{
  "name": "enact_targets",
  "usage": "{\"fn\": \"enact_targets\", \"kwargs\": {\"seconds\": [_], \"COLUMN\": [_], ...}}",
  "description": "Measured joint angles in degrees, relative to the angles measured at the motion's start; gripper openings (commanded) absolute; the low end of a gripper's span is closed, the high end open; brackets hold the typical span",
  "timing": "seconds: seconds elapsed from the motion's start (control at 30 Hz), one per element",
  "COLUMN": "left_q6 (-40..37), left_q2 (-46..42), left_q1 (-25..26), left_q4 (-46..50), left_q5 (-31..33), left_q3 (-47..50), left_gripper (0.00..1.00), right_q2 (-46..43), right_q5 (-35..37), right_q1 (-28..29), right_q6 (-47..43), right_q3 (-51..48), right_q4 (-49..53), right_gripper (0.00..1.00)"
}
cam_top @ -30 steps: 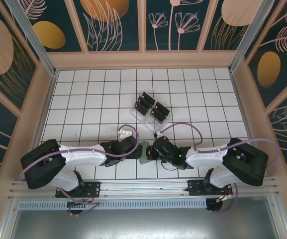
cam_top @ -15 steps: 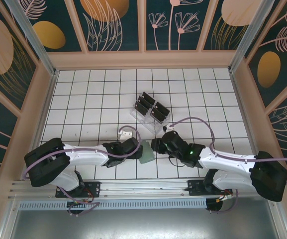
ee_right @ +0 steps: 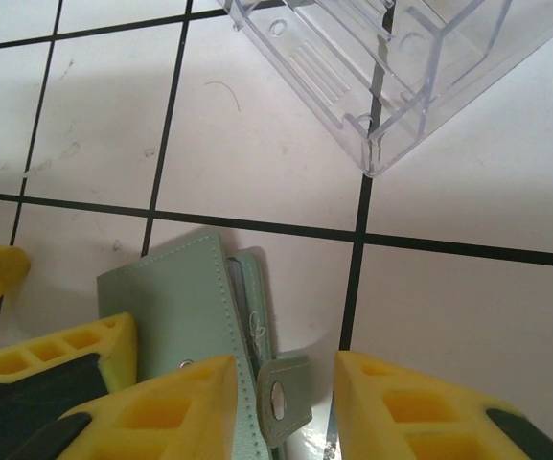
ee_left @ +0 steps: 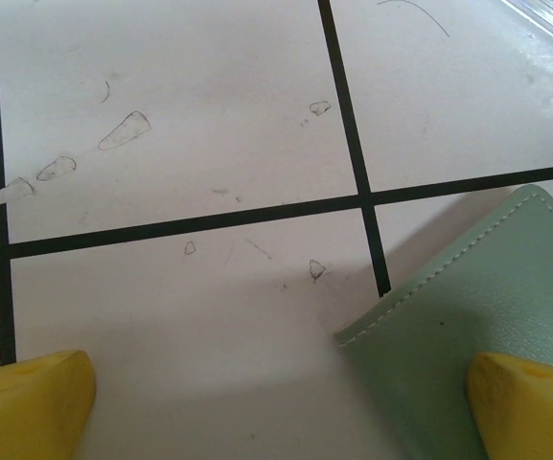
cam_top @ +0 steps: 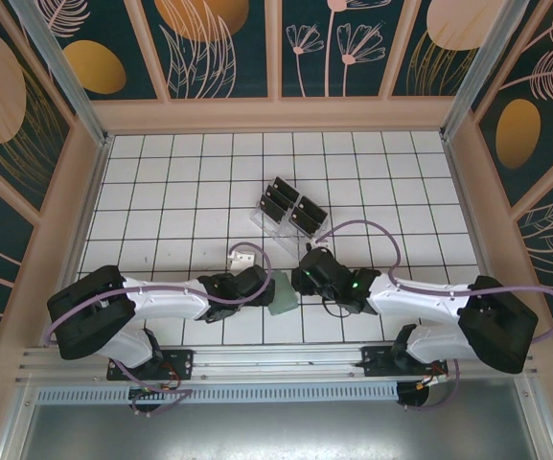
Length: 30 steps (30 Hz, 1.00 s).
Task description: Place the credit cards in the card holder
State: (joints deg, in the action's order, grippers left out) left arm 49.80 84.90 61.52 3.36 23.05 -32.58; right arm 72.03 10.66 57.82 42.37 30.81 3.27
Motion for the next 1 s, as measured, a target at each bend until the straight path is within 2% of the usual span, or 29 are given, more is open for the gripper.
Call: {"fn": "enact_targets", "kwargs": {"seconds": [0.1,0.27,0.37,1.0], "left_q6": [0.00,0.00,0.00,0.00], "left_q2": [0.00,-0.02,-0.04,-0.11], "left_q1": [0.00,0.00,0.00,0.00], "left_q4": [-0.13,-0.17,-0.22,-0.72], "left_q5": [0.00,0.02,0.02,0.17], "left_q3": [0.07,0.11,0.17,0.44], "left_gripper": [0.99,0.99,0.99,0.99], "right_q2": [0.48,0.57,0.57,-0.17], "right_q5": [-0.09,-0.26,-0.31,-7.37], "right_q1": [-0.11,-0.11,-0.15,-0.50], "right_q6": [-0.13,-0.26,-0.35,-0.26], "right_q3": [0.00,0.00,0.00,-0.13], "right_q4": [0.02,-0.02,-0.11,-5.55], "right_gripper": [0.25,0.07,0.01,0.00]}}
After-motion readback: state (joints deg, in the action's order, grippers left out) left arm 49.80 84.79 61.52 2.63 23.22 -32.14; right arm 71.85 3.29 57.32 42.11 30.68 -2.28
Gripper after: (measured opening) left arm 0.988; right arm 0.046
